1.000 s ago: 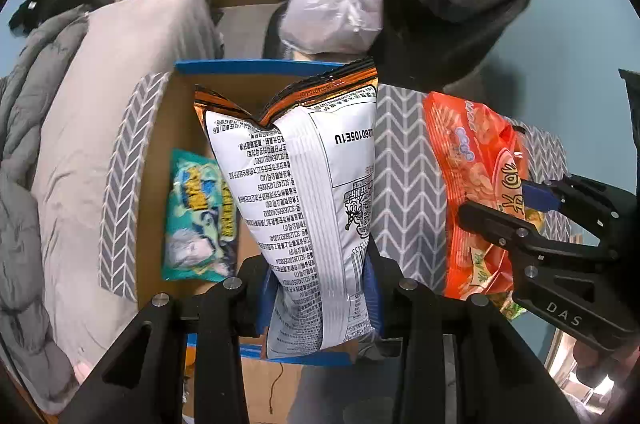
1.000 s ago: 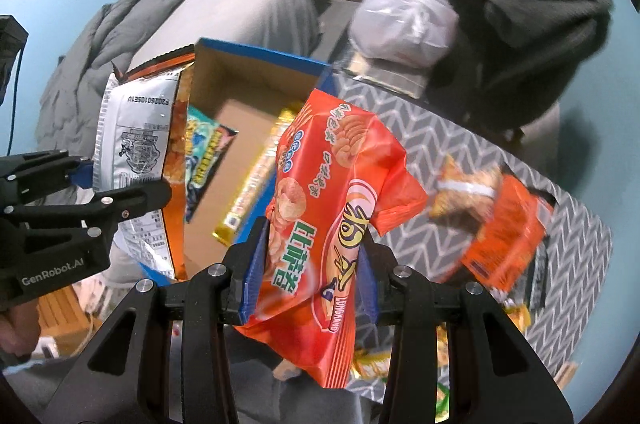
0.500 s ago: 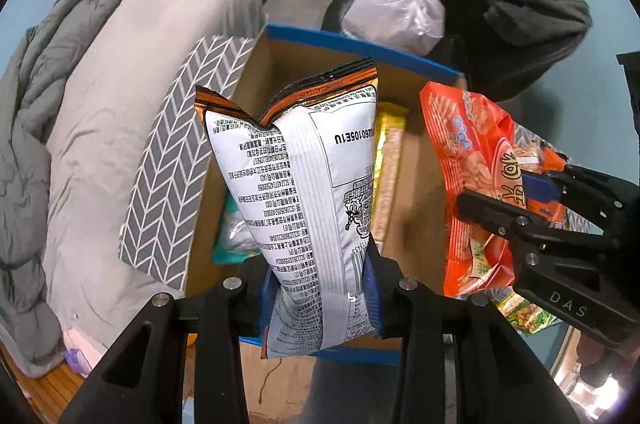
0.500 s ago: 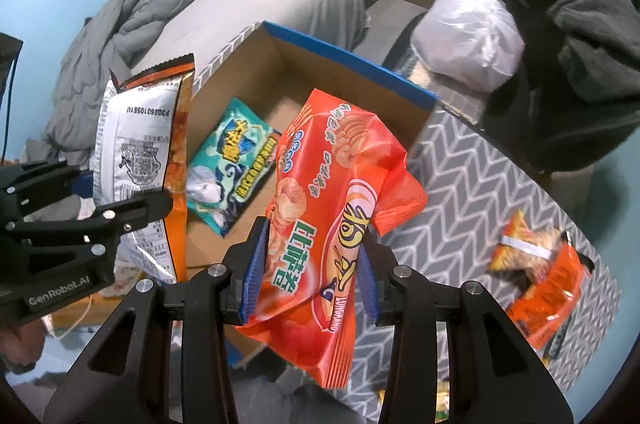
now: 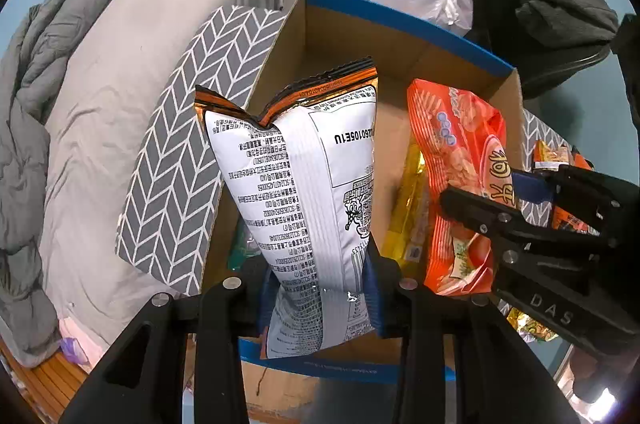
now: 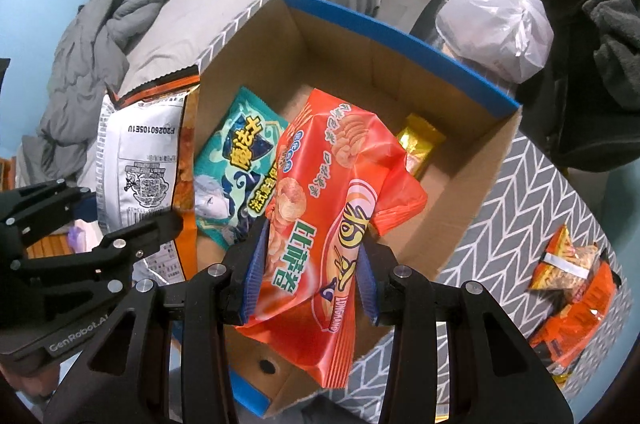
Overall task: Organize snacks
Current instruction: 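Open both tools to drop the packets into the box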
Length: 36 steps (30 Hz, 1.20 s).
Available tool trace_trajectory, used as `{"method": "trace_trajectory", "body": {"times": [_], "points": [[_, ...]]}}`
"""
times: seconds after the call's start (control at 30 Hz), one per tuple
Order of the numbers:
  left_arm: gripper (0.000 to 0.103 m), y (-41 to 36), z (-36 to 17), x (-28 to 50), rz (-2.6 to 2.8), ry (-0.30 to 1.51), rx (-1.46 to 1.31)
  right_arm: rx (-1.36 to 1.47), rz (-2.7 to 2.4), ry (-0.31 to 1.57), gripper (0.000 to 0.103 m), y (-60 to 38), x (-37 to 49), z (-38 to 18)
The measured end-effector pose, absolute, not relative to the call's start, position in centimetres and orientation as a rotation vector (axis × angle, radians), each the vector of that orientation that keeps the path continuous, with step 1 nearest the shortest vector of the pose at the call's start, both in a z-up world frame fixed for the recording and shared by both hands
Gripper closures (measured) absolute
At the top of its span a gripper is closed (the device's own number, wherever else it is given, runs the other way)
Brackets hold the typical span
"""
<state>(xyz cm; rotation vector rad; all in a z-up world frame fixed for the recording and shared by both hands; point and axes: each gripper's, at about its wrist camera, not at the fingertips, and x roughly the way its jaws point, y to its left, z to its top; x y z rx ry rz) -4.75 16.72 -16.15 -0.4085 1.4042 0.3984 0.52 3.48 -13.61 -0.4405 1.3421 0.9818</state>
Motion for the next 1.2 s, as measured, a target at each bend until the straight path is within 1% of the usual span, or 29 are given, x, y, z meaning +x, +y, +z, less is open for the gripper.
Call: {"method": "trace_trajectory", "body": {"times": [0.1, 0.2, 0.27, 0.3, 0.33, 0.4, 0.47, 0.5, 0.57, 0.63, 0.7, 0.77, 0.83, 1.2], "points": [[0.066, 16.8, -16.3, -4.4, 0.404, 1.408, -0.418, -0.450, 0.979, 1.350, 0.061, 3.7, 0.4, -13.9], [0.060, 17.1, -16.3, -4.5, 0.414, 1.407, -0.433, -0.473, 0.978, 1.346, 0.057, 3.9, 0.2, -13.8], [0.047, 17.2, -16.2, -4.6, 0.424, 1.406, -0.435, -0.482, 0.972, 1.332, 0.057, 3.9, 0.2, -13.6], [0.046, 17.2, -16.0, -4.6, 0.429, 1.400, -0.434, -0.483, 0.973, 1.329, 0.054, 3.8, 0.2, -13.5], [0.046, 17.2, -15.9, -4.7, 0.430, 1.395, -0.434, -0.483, 0.970, 1.325, 0.048, 3.7, 0.3, -13.3], [0.046, 17.3, -15.7, -4.8, 0.430, 1.395, -0.435, -0.482, 0.961, 1.310, 0.042, 3.5, 0.5, -13.0], [0.044, 17.2, -15.4, -4.8, 0.431, 1.394, -0.431, -0.479, 0.958, 1.304, 0.042, 3.1, 0.7, -12.6], [0.040, 17.0, -15.2, -4.7, 0.433, 1.393, -0.426, -0.473, 0.957, 1.305, 0.041, 2.8, 0.9, -12.4], [0.036, 16.6, -14.8, -4.6, 0.432, 1.384, -0.412, -0.463, 0.951, 1.306, 0.041, 2.3, 1.3, -12.2], [0.035, 16.1, -14.3, -4.5, 0.429, 1.375, -0.396, -0.455, 0.940, 1.299, 0.041, 1.7, 1.7, -11.8], [0.031, 15.6, -13.8, -4.3, 0.426, 1.372, -0.381, -0.442, 0.926, 1.295, 0.040, 0.8, 2.1, -11.5], [0.030, 14.9, -13.3, -4.1, 0.421, 1.363, -0.367, -0.428, 0.912, 1.298, 0.038, 0.0, 2.6, -11.3], [0.029, 14.1, -12.9, -3.8, 0.408, 1.364, -0.355, -0.421, 0.897, 1.294, 0.032, -0.9, 2.9, -11.0], [0.026, 9.1, -11.7, -1.4, 0.297, 1.364, -0.264, -0.392, 0.832, 1.268, 0.030, -6.2, 3.9, -9.3]]}}
